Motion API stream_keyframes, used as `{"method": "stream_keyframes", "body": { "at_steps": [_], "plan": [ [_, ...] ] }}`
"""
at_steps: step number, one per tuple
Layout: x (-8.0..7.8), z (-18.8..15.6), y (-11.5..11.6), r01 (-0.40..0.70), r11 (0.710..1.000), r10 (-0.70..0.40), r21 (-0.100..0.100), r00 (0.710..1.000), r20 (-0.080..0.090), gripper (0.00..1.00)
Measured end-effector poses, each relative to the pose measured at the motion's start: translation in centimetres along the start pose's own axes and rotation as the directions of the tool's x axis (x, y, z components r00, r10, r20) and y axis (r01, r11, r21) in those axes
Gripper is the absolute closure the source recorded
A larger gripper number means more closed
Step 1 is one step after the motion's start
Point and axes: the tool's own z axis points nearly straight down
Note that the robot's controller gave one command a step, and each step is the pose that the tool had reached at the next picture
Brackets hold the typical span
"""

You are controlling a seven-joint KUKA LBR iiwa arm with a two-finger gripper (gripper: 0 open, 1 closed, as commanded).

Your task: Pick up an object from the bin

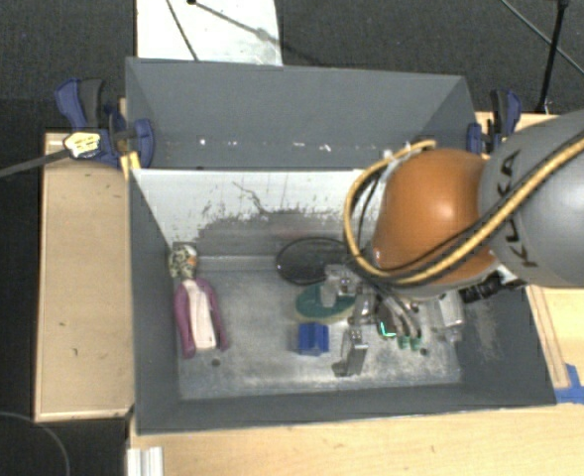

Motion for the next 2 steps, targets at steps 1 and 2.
{"method": "stream_keyframes", "body": {
  "at_steps": [1, 2],
  "plan": [
    [-4.3, 2.7, -2.3, 0.193, 0.981, -0.193, 0.002, 0.981, 0.011, 0.00],
    [-5.2, 10.5, -1.8, 0.264, 0.965, -0.264, 0.002, 0.964, 0.019, 0.00]
  ]
}}
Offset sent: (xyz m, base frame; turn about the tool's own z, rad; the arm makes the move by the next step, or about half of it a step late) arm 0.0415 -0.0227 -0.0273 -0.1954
